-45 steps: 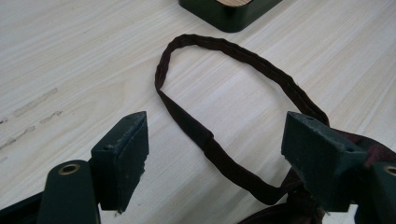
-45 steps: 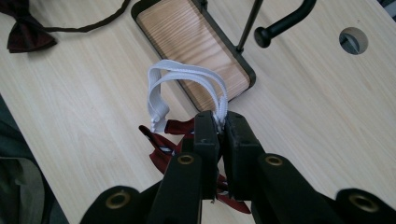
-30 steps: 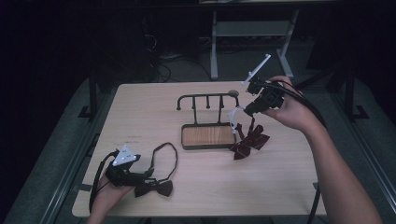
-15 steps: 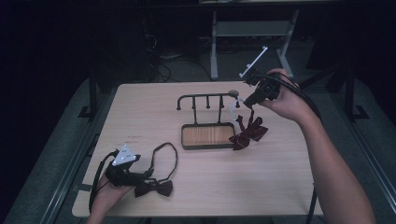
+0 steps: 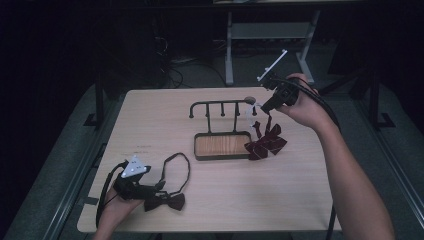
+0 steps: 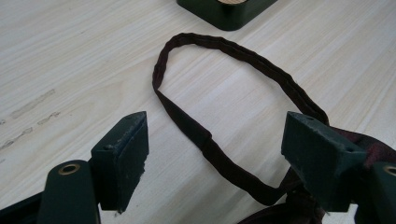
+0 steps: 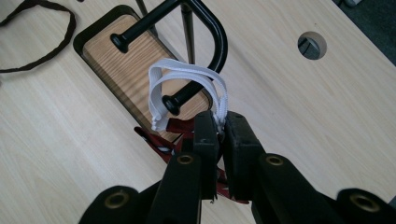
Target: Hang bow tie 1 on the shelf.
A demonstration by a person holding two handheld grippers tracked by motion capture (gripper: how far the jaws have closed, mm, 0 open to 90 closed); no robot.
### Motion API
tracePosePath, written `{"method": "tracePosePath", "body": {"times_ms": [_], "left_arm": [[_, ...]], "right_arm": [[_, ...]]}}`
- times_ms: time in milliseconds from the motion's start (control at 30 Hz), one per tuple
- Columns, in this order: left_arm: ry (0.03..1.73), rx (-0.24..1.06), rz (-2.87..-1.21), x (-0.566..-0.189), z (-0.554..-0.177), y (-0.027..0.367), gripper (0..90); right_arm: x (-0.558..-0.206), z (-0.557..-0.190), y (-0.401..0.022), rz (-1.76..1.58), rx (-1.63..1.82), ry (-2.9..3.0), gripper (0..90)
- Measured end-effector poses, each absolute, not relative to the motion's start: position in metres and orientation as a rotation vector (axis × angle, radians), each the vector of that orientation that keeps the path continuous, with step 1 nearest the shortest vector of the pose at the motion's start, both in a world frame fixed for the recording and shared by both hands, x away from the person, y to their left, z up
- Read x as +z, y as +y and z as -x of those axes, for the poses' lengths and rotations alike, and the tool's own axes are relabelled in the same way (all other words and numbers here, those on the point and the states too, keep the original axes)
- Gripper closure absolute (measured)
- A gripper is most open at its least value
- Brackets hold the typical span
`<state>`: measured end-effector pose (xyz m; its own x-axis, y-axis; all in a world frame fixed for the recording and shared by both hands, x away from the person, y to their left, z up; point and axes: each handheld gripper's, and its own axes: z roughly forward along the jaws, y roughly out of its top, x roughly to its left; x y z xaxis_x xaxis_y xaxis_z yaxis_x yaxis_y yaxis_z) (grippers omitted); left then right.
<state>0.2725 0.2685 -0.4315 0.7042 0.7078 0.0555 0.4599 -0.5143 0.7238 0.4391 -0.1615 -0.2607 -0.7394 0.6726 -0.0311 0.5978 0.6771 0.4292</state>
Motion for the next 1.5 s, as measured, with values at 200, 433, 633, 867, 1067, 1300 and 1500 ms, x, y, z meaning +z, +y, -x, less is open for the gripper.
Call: {"method": "tracePosePath", "body": {"times_ms": [200,433,633,867,1067,1300,1500], "left_arm": [[0.890,0.453,-2.199,-0.432,-0.272,0.268,23.6],[0.895,0.453,-2.192,-0.432,-0.272,0.267,23.6],[0.896,0.450,-2.196,-0.432,-0.272,0.267,23.5],[0.900,0.447,-2.196,-0.433,-0.272,0.267,23.5],[0.897,0.450,-2.193,-0.433,-0.272,0.266,23.6],[0.893,0.451,-2.199,-0.434,-0.272,0.266,23.5],[0.899,0.451,-2.195,-0.434,-0.272,0.266,23.5]], "right_arm": [[-0.268,-0.443,-0.162,-1.048,0.602,2.698,82.7],[-0.275,-0.443,-0.161,-1.056,0.606,2.712,81.2],[-0.280,-0.440,-0.167,-1.067,0.645,2.714,79.3],[-0.286,-0.435,-0.177,-1.079,0.699,2.739,73.9],[-0.298,-0.427,-0.187,-1.087,0.729,2.749,68.4],[-0.311,-0.420,-0.198,-1.113,0.789,2.757,64.6],[-0.320,-0.415,-0.204,-1.132,0.804,2.773,60.2]]}}
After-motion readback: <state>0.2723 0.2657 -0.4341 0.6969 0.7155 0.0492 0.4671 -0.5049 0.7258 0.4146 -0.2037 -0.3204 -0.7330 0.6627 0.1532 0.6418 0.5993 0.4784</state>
